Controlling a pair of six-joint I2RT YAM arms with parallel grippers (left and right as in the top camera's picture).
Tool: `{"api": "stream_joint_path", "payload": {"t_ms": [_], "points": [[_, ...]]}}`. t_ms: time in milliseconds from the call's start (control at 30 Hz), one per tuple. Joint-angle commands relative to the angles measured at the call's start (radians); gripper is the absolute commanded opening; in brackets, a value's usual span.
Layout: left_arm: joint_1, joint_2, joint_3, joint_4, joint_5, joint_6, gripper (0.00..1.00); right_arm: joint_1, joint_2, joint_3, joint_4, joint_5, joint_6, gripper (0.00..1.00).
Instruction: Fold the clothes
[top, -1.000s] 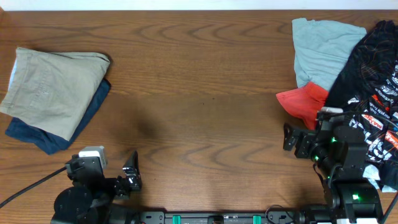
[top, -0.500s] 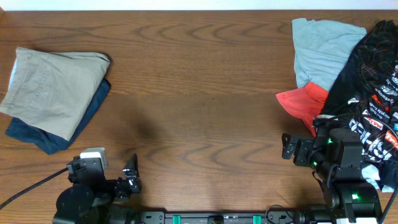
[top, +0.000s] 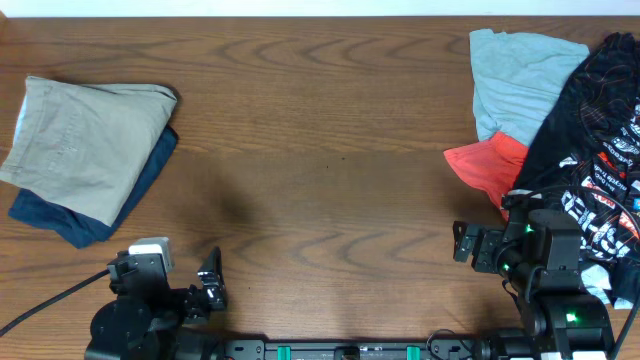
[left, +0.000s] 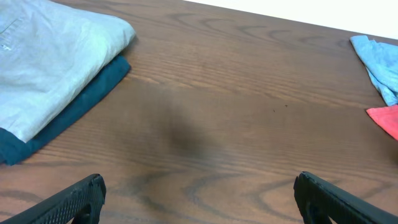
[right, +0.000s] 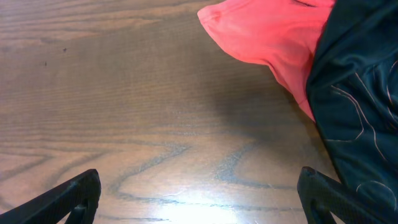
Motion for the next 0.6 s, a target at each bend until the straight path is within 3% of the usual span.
{"api": "stream_joint_path", "payload": {"t_ms": [0,267,567], "points": [[-0.003,-0.005,-0.006,0.000,-0.008,-0.006,0.98,-0.004,-0.038,-0.008,0.018,0.021,-0.007,0.99],[-0.003,-0.005,-0.006,0.000,-0.008,-0.006,0.98,0.050,-0.244,-0.109,0.265,0.021,-0.147,0.99],[-0.003,-0.005,-0.006,0.000,-0.008,-0.006,0.98,0.059,-0.495,-0.381,0.687,0.022,-0.151,0.99]]}}
